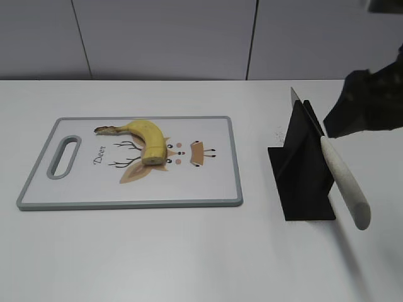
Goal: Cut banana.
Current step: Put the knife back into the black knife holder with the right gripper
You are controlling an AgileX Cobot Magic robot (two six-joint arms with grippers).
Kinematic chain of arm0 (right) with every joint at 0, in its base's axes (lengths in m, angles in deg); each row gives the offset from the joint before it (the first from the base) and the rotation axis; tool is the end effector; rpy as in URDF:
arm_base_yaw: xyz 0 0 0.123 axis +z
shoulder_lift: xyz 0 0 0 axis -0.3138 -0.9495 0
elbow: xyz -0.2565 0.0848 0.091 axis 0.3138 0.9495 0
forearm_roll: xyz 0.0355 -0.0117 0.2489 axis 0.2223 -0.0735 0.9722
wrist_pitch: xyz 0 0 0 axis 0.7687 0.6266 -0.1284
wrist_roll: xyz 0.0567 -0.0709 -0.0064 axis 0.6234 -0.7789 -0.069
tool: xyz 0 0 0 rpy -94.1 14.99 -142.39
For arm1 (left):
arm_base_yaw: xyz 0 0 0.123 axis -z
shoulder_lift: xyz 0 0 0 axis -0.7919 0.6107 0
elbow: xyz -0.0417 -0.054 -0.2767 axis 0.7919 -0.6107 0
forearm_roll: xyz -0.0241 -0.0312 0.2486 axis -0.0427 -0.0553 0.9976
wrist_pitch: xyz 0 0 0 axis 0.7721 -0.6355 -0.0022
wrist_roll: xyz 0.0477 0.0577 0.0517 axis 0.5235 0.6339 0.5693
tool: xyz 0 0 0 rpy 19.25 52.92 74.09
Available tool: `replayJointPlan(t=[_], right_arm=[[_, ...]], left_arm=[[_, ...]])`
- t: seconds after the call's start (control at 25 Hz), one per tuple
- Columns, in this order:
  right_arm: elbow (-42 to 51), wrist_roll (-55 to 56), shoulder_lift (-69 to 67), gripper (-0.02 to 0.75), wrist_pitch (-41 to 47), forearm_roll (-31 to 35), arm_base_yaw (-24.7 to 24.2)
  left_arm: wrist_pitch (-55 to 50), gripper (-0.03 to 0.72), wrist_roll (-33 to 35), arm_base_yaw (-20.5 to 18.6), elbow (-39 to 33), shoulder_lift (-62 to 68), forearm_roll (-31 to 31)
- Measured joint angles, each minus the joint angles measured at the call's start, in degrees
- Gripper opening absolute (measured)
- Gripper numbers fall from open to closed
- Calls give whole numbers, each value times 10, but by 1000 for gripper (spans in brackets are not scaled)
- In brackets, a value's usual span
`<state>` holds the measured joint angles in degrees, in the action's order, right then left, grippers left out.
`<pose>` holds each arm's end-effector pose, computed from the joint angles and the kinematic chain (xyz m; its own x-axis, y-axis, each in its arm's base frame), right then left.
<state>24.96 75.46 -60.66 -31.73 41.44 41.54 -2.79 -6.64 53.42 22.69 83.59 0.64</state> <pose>0.2197 0.1054 0.3066 -0.8733 -0.1307 -0.4692 -0.2526 0.9452 0.2068 -0.0051 -0.0015 0.2711 -0.4773 0.1244 -0.8699 0.0903 0.9916 0.0923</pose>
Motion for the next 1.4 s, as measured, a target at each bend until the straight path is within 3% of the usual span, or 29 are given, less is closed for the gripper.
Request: replayJointPlan(t=[0.24, 0.56, 0.96, 1.4], right_arm=[[16, -86, 133, 645, 2, 0, 0], [116, -142, 292, 627, 5, 0, 0], [223, -167, 471, 587, 12, 0, 0], [282, -175, 598, 584, 87, 0, 0]], left_arm=[[0, 591, 0, 0, 0, 0, 0], [0, 591, 0, 0, 0, 0, 0], [0, 591, 0, 0, 0, 0, 0], [0, 591, 0, 0, 0, 0, 0]])
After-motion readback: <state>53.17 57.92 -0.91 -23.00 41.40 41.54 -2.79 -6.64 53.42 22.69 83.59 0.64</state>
